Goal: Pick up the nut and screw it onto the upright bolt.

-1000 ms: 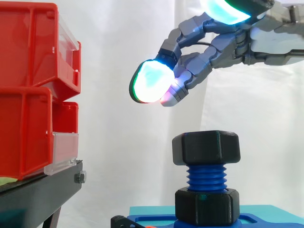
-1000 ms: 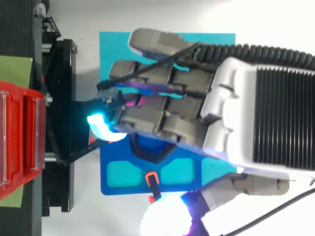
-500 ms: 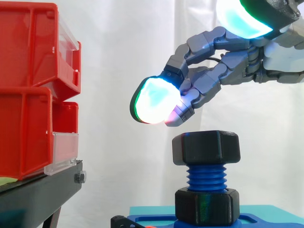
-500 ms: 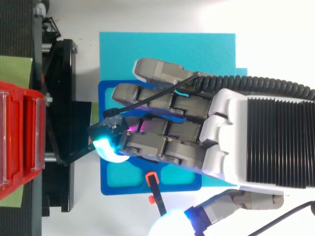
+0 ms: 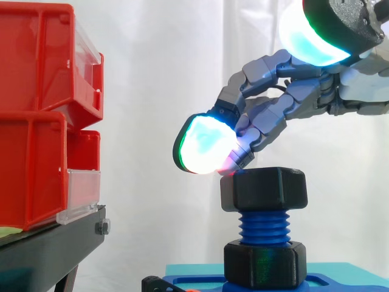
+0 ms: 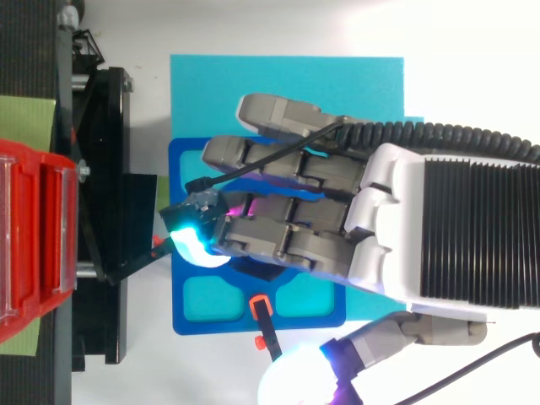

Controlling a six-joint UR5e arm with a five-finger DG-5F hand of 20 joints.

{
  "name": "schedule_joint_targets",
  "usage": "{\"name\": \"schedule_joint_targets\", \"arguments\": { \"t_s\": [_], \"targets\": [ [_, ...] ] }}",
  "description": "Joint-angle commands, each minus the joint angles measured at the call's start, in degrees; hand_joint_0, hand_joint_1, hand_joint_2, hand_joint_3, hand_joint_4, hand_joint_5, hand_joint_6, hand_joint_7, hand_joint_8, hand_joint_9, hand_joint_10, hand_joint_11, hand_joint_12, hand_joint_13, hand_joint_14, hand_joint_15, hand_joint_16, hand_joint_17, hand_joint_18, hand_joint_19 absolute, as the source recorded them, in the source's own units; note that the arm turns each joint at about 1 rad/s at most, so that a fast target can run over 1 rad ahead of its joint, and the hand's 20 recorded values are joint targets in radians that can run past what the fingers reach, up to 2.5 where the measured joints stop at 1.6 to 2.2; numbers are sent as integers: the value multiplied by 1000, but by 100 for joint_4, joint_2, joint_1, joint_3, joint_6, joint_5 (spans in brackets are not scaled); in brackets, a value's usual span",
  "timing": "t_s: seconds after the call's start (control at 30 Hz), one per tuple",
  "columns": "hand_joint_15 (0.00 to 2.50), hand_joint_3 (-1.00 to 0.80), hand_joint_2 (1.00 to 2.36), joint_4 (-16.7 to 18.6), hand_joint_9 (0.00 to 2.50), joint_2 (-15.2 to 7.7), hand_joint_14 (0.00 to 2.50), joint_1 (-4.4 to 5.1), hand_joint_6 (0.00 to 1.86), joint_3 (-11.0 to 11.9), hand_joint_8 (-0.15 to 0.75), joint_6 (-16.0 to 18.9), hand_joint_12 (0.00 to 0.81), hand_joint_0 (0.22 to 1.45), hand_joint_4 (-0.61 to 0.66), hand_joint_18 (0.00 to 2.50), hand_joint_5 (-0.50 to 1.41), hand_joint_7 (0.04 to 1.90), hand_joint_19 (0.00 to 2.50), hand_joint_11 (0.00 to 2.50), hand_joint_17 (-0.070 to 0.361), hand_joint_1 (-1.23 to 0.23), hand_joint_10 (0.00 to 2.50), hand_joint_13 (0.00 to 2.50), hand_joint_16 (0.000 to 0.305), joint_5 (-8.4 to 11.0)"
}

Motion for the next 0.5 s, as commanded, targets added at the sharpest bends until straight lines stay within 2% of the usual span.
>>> {"name": "schedule_joint_targets", "arguments": {
  "t_s": [0.0, 0.23, 0.47],
  "targets": [
    [0, -500, 1000, -74, 414, 0, 0, -11, 503, 0, 224, -12, 357, 503, 142, 0, -105, 776, 0, 0, 97, -17, 0, 169, 43, -26],
    [0, -500, 1000, -127, 426, 0, 0, -29, 503, 0, 232, -56, 354, 504, 179, 0, -91, 863, 0, 0, 97, -42, 0, 178, 43, -44],
    [0, -500, 1000, -188, 436, 0, 0, -90, 504, 0, 237, -91, 352, 505, 198, 0, -83, 932, 0, 0, 95, -55, 0, 187, 42, -70]
  ]
}}
